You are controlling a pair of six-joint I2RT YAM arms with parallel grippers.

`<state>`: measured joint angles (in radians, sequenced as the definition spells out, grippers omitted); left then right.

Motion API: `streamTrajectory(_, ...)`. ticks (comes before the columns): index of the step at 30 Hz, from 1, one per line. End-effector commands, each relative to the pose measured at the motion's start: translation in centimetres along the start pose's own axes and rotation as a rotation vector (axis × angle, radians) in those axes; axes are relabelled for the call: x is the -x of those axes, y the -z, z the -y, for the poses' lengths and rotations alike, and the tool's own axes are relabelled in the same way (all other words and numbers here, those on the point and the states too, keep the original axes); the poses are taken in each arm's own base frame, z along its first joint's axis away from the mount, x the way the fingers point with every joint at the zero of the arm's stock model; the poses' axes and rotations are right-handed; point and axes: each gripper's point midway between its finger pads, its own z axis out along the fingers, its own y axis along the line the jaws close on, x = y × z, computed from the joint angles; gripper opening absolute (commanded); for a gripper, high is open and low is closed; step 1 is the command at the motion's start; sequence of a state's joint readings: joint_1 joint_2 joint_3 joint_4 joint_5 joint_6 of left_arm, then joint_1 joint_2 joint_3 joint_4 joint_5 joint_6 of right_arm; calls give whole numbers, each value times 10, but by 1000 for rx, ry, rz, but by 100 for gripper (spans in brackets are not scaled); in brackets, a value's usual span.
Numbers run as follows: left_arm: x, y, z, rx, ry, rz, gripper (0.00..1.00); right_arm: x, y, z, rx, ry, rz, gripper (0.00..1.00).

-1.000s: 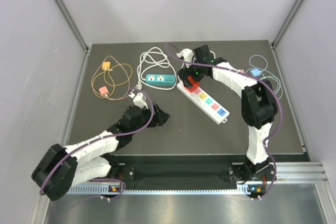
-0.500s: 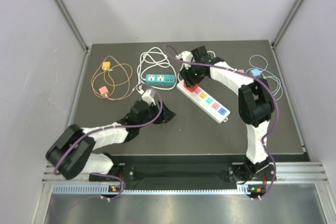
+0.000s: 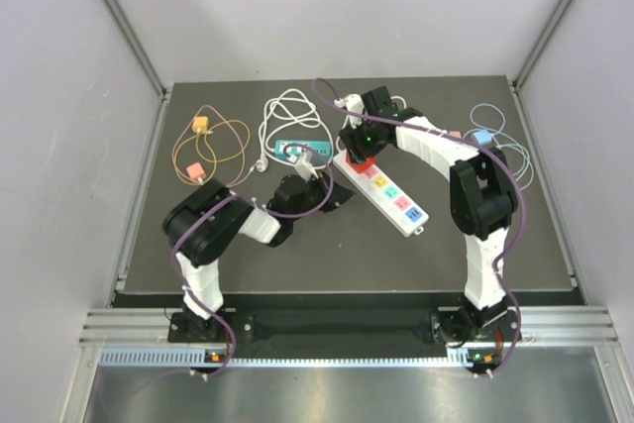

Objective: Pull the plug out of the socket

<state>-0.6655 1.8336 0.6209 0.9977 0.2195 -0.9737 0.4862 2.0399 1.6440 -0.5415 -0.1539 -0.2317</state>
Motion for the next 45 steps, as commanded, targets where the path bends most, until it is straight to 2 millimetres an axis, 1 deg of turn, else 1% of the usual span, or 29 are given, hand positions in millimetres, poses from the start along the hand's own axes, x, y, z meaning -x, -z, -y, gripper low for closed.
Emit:
streamTrajectory(1,25,-20,43,-175,24,110,9,28,9,-10,15,-37,97,0)
streamTrajectory(2,25,-28,49,-188,23,111,9,29,9,-10,15,-39,100,0)
streamTrajectory(3,24,-33,49,-187,28,110,9,28,8,-10,17,-42,99,0)
streamTrajectory(4,16,-39,44,-171,33,96,9,28,7,-11,20,-46,98,0)
streamTrajectory(5,20,-46,49,-180,31,107,9,29,8,-11,19,-48,102,0)
streamTrajectory(6,19,-50,48,-175,38,107,9,28,7,-10,18,-51,101,0)
streamTrajectory(7,16,-56,42,-161,47,102,9,27,7,-10,18,-55,97,0)
streamTrajectory(8,18,-62,46,-171,53,104,9,28,7,-10,17,-56,100,0)
streamTrajectory(9,17,-66,45,-169,75,103,9,28,7,-11,17,-58,100,0)
streamTrajectory(10,13,-71,37,-151,87,98,9,28,7,-11,17,-59,100,0)
streamTrajectory(12,11,-78,32,-132,118,92,9,28,8,-10,15,-60,103,0)
streamTrajectory(13,7,-80,24,-111,130,84,9,28,8,-10,14,-61,104,0)
streamTrajectory(14,5,-81,17,-86,144,87,9,28,9,-10,12,-63,105,0)
streamTrajectory(16,2,-80,10,-69,168,92,9,28,10,-10,11,-64,108,0)
streamTrajectory(17,0,-78,2,-45,179,100,9,29,11,-10,10,-66,111,0)
streamTrajectory(20,-4,-78,-7,-14,210,98,11,30,11,-10,10,-67,116,0)
streamTrajectory(22,-8,-79,-14,20,224,88,14,31,12,-10,10,-67,117,0)
streamTrajectory(23,-9,-80,-16,34,237,81,18,30,11,-10,7,-68,115,0)
streamTrajectory(24,-13,-80,-23,68,242,71,20,29,13,-10,4,-67,115,0)
streamTrajectory(27,-16,-81,-28,100,246,64,26,32,16,-9,-1,-66,126,0)
streamTrajectory(28,-18,-81,-35,128,251,60,27,32,15,-9,0,-67,125,0)
streamTrajectory(31,-25,-79,-43,160,256,48,28,37,22,-9,-6,-63,144,0)
streamTrajectory(39,-41,-71,-70,235,294,35,29,63,51,-5,-30,-60,227,0)
streamTrajectory(44,-47,-67,-78,269,302,22,29,68,61,-4,-23,-69,251,0)
streamTrajectory(45,-44,-66,-83,288,298,46,29,69,62,-4,-20,-74,253,0)
